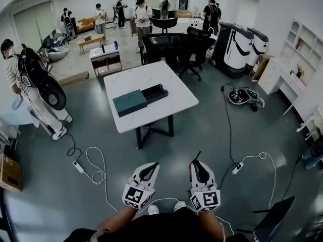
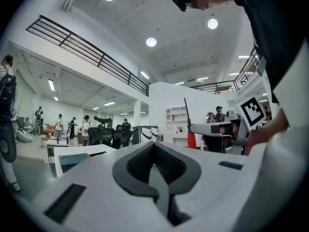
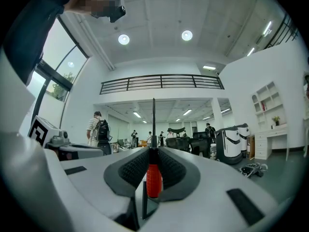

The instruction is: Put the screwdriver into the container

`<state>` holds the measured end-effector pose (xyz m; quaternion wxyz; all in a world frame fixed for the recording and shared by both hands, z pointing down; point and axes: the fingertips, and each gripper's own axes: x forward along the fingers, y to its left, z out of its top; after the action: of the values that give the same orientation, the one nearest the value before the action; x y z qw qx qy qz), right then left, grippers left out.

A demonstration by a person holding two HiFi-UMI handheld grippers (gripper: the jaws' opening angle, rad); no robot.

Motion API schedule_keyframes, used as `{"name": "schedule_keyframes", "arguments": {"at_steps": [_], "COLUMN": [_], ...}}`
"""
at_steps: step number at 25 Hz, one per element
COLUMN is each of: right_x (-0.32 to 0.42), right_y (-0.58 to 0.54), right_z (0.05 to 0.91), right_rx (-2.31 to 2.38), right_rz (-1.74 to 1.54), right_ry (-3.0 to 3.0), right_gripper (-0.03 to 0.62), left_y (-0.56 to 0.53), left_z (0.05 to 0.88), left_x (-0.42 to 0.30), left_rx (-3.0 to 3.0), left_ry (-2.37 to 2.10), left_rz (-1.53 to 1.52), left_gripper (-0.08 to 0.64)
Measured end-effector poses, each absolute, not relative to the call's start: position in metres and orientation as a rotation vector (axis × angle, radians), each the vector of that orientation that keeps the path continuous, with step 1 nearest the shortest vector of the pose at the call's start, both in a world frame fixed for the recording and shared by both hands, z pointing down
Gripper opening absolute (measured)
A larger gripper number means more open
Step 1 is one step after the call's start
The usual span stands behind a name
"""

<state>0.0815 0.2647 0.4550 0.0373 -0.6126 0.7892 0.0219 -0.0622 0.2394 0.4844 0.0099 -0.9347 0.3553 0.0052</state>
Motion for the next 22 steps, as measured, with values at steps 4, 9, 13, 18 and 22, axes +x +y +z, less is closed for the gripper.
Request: {"name": "schedule_keyframes", "arguments": {"at_steps": [4,9,13,18,22], "right_x": [0.078,0.085,0.096,0.126,0.151], "right_y": [0.259,0.237,0.211,0.173,0.146], "right_z": [0.456,0.464,0.465,0.462,0.466], "right_rx": [-1.868,-1.837,-1.814,-1.785,-1.756], "right_rz": [0.057,0.054,0.06,0.048,0.04], "right_ry": [2.439,2.493,2.511,2.53,2.551], "right_gripper": [0.072,0.072,0.072,0.072,0.072], "left_y": [0.234,0.212,0.189,0.155,0.132], "left_z": [0.485,0.491,0.493,0.49,0.49], "left_x": [-0.062,-0.049,-0.038,-0.011,0.014], "left_rx": [-2.935,-2.936,-2.927,-2.917,-2.906], "left_ry": [1.106,1.116,1.134,1.169,1.195], "left_rz": [0.022,-0.004,-0.015,-0.036,-0.053], "left_gripper": [0.006,0.006,0.006,0.005,0.005]}}
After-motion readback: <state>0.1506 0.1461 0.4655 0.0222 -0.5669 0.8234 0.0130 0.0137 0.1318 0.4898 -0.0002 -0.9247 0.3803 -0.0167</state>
